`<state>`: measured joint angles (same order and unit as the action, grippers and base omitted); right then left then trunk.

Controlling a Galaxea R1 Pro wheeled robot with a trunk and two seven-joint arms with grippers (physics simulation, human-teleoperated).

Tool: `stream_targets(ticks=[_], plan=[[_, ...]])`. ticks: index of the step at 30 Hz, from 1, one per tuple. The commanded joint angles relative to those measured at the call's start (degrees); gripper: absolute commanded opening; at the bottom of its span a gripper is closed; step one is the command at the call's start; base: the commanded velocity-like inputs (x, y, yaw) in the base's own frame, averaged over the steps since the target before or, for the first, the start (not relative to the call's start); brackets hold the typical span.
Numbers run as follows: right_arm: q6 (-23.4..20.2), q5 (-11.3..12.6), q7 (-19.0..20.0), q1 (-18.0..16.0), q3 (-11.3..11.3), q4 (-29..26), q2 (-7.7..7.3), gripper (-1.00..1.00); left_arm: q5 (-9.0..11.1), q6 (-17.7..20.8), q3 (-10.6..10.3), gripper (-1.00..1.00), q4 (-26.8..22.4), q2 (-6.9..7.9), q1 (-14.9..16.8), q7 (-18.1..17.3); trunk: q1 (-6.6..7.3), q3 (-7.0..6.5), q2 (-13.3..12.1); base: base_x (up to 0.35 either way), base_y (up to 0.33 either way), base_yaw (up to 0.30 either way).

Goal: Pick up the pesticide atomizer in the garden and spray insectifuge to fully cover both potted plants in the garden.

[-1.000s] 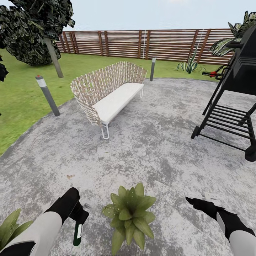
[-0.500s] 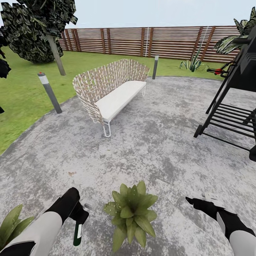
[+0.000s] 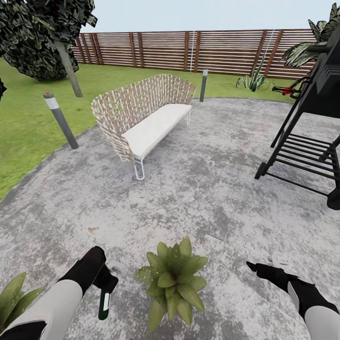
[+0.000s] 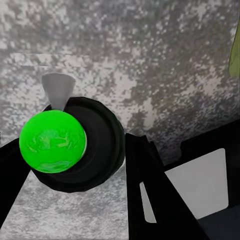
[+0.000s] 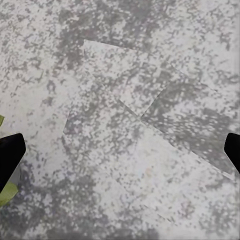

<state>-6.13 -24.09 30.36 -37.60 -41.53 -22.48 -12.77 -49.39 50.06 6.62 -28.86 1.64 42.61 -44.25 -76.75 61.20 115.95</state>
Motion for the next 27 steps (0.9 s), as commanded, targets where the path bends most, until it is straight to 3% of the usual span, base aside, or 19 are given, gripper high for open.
stream_targets(ticks=[1,6,11,22,27], plan=[[-0.37,-0.26,0.47,-0.06,-0.48,-0.10,0.04,1.00,-0.62,0.13,0.32,-1.00,-0.10,-0.05,0.02,-0.57,0.01,0.05,0.02,0.000,0.000,-0.002],[-0.37,-0.26,0.47,-0.06,-0.48,-0.10,0.06,1.00,-0.62,0.13,0.32,-1.00,-0.10,-0.06,0.02,-0.57,0.01,0.07,0.02,0.000,0.000,0.000],[-0.37,-0.26,0.48,-0.09,-0.48,-0.10,0.08,1.00,-0.62,0.13,0.14,-1.00,-0.05,-0.06,0.02,-0.57,-1.09,0.96,2.03,0.000,0.000,0.000],[-0.37,-0.26,0.45,-0.08,-0.48,-0.10,0.07,1.00,-0.48,0.09,0.06,-1.00,0.41,-0.42,0.02,-0.72,-1.09,0.96,2.03,-0.001,0.000,0.000],[-0.37,-0.26,0.40,-0.07,-0.48,-0.10,0.05,1.00,-0.45,0.13,0.06,-1.00,0.46,-0.65,0.02,-0.75,-1.09,1.04,2.03,-0.193,-0.013,0.093]])
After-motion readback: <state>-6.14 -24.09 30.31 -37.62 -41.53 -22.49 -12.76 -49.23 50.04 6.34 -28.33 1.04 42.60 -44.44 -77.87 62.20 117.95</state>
